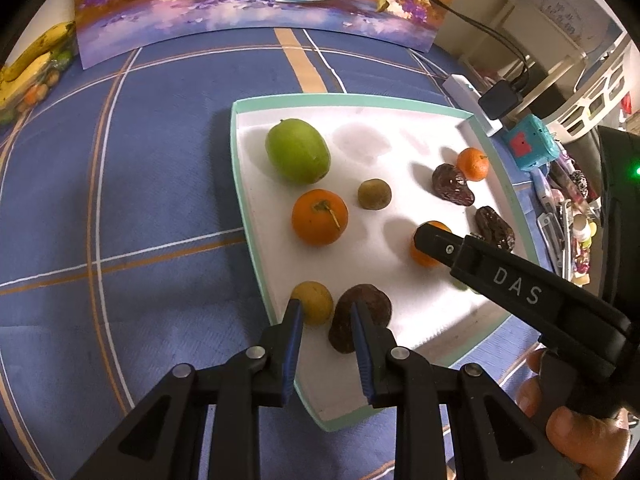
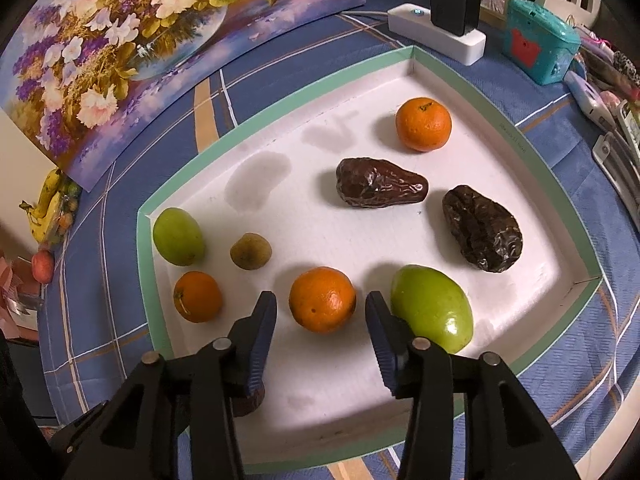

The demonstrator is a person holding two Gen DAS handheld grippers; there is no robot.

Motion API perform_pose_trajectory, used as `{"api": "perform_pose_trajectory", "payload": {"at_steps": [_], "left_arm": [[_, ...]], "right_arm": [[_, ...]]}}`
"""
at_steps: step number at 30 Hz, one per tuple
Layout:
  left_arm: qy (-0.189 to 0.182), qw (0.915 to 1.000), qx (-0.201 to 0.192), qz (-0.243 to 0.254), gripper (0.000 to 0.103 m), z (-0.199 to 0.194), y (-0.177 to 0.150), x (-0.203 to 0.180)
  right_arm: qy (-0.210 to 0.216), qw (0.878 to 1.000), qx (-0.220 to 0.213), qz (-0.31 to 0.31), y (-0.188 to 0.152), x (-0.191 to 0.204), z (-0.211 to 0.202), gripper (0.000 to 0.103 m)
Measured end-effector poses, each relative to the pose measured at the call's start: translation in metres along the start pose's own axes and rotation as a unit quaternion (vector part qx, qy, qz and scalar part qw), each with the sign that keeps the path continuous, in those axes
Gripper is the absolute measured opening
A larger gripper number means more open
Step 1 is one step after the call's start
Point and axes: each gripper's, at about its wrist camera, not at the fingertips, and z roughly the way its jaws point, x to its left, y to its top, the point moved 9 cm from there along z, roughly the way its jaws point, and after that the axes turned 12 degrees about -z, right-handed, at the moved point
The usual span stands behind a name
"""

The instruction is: Organize fruits

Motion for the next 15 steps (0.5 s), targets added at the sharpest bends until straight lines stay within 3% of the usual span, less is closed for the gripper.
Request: {"api": "perform_pose_trajectory", "payload": {"at_steps": [5, 6, 7, 9, 10, 12, 14, 15], "left_arm": [[-0.007, 1.0, -0.005, -0.006, 0.029, -0.013, -0.004, 0.003], [-0.007, 0.9999, -0.007, -0.01, 0.029, -0.017, -0.005, 0.006], [-0.007, 0.9998, -0.01, -0.015, 0.033, -0.021, -0.005, 0.009], [-0.009, 0.9993, -0.019, -0.032, 0.049, -0.03, -0.006, 0.017], [-0.01, 0.9989, -0.024, -0.039, 0.062, -0.034, -0.005, 0.021], [-0.008, 0.9975, -0.035, -0.06, 0.067, -0.044, -0.003, 0.033], [0.01, 0.9953, -0.054, -0.08, 0.078, -0.054, 0.0, 0.05], [0.026, 0.9931, -0.068, -0.092, 0.08, -0.059, 0.003, 0.062]], "right_arm": [[-0.002, 1.0, -0.015, 0.001, -0.001, -0.001, -0.012, 0.051], [-0.002, 1.0, -0.019, 0.001, -0.001, 0.0, -0.015, 0.058], [0.001, 1.0, -0.024, 0.001, -0.002, 0.002, -0.018, 0.063], [0.007, 1.0, -0.03, -0.001, -0.003, 0.005, -0.023, 0.063], [0.008, 0.999, -0.033, -0.003, -0.003, 0.007, -0.025, 0.064], [0.005, 0.999, -0.039, -0.007, -0.004, 0.011, -0.03, 0.065], [0.004, 0.999, -0.042, -0.012, -0.006, 0.015, -0.032, 0.066], [0.004, 0.999, -0.042, -0.015, -0.008, 0.018, -0.032, 0.072]]}}
